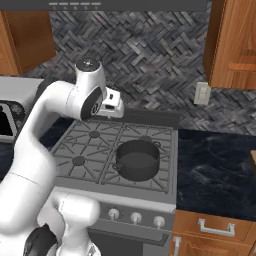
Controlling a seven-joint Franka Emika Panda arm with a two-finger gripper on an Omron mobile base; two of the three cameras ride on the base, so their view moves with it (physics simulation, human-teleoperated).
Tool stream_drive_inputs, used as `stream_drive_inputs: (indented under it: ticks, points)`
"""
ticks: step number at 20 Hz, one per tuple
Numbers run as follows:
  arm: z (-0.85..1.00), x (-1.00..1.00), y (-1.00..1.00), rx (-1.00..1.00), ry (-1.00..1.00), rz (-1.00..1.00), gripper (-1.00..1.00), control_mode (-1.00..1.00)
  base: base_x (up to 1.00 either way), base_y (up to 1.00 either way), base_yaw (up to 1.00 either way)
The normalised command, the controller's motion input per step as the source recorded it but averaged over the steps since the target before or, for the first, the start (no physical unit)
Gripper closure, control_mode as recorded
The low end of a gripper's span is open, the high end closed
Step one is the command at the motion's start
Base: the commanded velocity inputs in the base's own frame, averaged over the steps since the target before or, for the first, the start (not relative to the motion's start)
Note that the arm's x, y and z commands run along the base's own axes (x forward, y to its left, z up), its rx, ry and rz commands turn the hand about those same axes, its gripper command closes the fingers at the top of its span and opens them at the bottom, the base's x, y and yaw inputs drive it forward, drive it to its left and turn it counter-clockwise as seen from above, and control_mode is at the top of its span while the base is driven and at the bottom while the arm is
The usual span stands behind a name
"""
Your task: Turn on the front right burner of the stove.
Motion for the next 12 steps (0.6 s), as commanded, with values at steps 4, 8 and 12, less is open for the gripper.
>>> stream_drive_inputs:
  ticks: [4,8,12]
  points:
    - [-0.51,-0.48,-1.00,0.09,-0.07,-0.01,-1.00,-1.00,0.00,0.00,0.00]
    - [-0.76,-0.41,-1.00,0.00,-0.28,0.08,-1.00,-1.00,0.00,0.00,0.00]
    - [-0.68,-0.49,-0.97,-0.01,-0.21,0.11,-1.00,-1.00,0.00,0.00,0.00]
